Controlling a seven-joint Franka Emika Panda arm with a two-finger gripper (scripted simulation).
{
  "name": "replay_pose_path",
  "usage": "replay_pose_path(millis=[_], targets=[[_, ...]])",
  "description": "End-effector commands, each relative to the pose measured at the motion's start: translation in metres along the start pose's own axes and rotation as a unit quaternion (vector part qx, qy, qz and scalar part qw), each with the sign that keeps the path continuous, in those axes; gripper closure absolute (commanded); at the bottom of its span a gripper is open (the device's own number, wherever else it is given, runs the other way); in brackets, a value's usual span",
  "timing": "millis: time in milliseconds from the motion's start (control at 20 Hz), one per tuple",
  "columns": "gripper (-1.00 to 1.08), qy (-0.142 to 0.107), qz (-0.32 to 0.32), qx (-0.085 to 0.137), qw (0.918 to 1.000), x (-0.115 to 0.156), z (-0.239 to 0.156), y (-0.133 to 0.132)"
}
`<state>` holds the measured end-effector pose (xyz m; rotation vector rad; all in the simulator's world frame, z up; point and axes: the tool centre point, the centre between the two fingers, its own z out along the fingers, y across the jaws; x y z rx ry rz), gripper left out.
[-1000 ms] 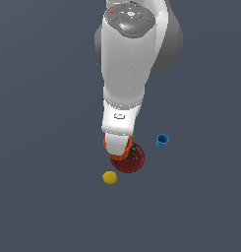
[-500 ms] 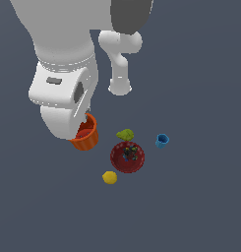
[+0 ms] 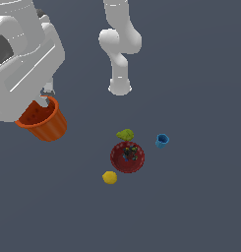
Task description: Pick up a designated object from a clutter of objects.
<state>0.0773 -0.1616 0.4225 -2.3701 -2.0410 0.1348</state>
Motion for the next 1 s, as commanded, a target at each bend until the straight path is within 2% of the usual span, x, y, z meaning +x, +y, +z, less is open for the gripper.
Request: replay_pose_path(millis=[0, 450, 950], targets=[[1.08, 0.0, 0.0, -0.001, 1.0, -0.013, -0.012, 0.003], [1.08, 0.0, 0.0, -0.001, 1.0, -0.041, -0.036, 0.011], [1.08, 0.0, 0.0, -0.001, 1.0, -0.049, -0.042, 0.014]])
